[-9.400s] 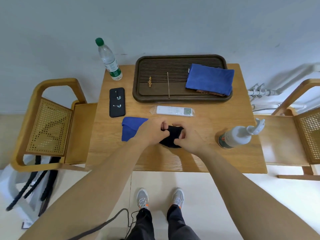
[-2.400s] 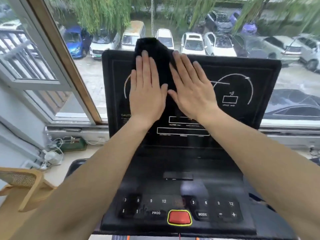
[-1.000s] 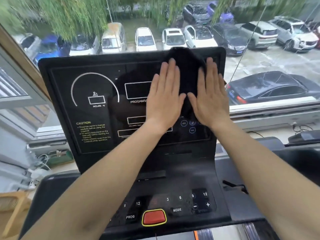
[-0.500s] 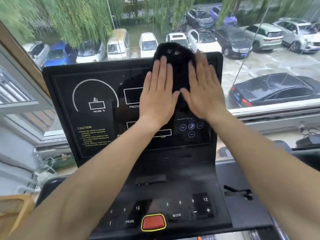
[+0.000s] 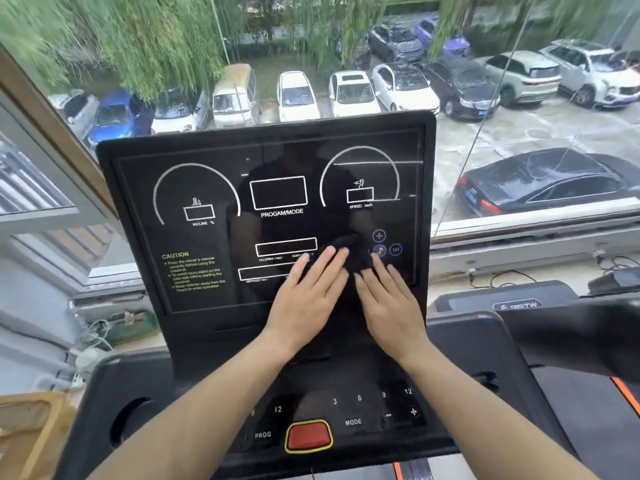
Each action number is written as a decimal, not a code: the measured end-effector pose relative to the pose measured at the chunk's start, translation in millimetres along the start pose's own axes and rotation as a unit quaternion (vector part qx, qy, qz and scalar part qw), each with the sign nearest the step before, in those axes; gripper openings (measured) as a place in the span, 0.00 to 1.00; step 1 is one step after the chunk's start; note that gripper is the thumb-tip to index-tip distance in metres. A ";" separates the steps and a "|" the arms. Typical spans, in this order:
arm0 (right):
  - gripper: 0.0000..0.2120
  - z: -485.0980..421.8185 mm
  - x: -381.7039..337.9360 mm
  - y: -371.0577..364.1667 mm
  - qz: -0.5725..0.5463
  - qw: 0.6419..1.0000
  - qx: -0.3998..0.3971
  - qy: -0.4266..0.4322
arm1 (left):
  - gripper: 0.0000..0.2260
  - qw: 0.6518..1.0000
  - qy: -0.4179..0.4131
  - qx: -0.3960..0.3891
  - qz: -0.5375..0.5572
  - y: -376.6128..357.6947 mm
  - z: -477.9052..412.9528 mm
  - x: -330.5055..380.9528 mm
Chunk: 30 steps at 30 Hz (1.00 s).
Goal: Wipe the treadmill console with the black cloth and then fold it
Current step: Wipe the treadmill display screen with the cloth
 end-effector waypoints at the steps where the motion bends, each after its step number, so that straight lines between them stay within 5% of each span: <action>1: 0.14 -2.3 -3.7 8.4 -0.020 1.000 0.022 0.006 | 0.12 1.000 0.003 0.027 -0.001 7.1 0.2 -5.5; 5: 0.11 -19.6 -9.1 47.8 -0.193 0.976 0.017 -0.097 | 0.08 0.985 0.046 0.098 0.138 42.3 -8.5 -32.1; 8: 0.05 -32.2 0.8 54.9 -0.391 0.874 -0.136 -0.256 | 0.10 0.942 0.128 0.061 0.304 58.8 -21.4 -48.4; 9: 0.02 -34.6 6.5 51.9 -0.412 0.843 -0.186 -0.290 | 0.09 0.923 0.156 0.037 0.349 57.9 -24.2 -52.3; 13: 0.19 -27.2 30.5 32.9 -0.378 0.785 -0.369 -0.322 | 0.12 0.847 0.234 -0.009 0.478 51.0 -32.6 -69.8; 15: 0.16 -20.0 40.1 30.9 -0.409 0.763 -0.387 -0.319 | 0.11 0.846 0.251 -0.007 0.470 49.3 -34.4 -74.9; 17: 0.09 -19.1 52.3 33.2 -0.417 0.784 -0.330 -0.321 | 0.08 0.900 0.250 0.020 0.357 53.4 -35.7 -77.4; 19: 0.10 -19.5 66.1 36.5 -0.360 0.841 -0.212 -0.343 | 0.05 0.953 0.227 0.066 0.188 61.3 -39.0 -73.1; 22: 0.05 -20.0 60.2 54.4 -0.113 0.934 -0.016 -0.338 | 0.06 0.972 0.183 0.145 0.034 60.9 -43.9 -56.0; 24: 0.08 -20.6 49.8 51.4 -0.103 0.938 0.036 -0.330 | 0.09 0.966 0.186 0.177 -0.006 56.4 -45.2 -52.0; 27: 0.08 -18.5 41.5 28.5 -0.229 0.900 0.014 -0.369 | 0.11 0.972 0.157 0.176 0.004 44.2 -48.3 -42.7; 30: 0.10 -12.4 25.4 16.6 -0.195 0.938 0.040 -0.284 | 0.05 0.971 0.157 0.158 0.083 32.3 -43.5 -35.8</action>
Point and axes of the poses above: each hand's wrist, its own z-axis away from the middle knuckle, its own y-axis out of the back of the hand, x = y × z, the point moved 7 cm from there along -z, towards the middle knuckle, and after that the axes turned 11 degrees about -y, right-handed, at the moved point
